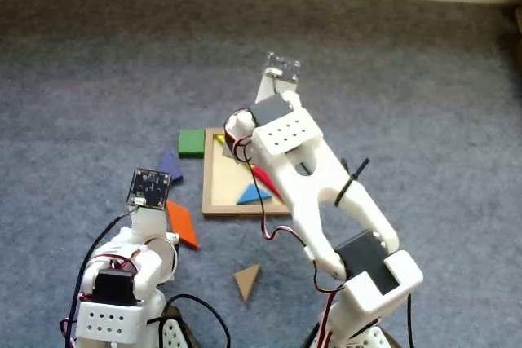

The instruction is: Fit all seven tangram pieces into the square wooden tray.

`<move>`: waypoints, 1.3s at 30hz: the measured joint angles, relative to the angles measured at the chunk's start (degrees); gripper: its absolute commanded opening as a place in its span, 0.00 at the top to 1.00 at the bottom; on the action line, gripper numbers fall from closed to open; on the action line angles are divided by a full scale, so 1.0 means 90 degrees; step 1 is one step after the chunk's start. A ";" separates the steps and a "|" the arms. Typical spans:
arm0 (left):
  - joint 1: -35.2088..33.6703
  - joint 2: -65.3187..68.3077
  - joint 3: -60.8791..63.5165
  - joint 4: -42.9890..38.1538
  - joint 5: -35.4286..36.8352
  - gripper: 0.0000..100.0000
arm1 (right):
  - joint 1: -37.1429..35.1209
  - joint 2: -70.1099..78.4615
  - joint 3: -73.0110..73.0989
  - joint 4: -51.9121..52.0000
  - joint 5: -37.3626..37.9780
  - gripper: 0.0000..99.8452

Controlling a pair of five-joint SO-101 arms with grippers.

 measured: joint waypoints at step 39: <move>0.0000 0.0000 0.0000 0.0000 0.0000 1.00 | 0.0068 -0.0039 0.2862 -0.2305 0.1123 1.00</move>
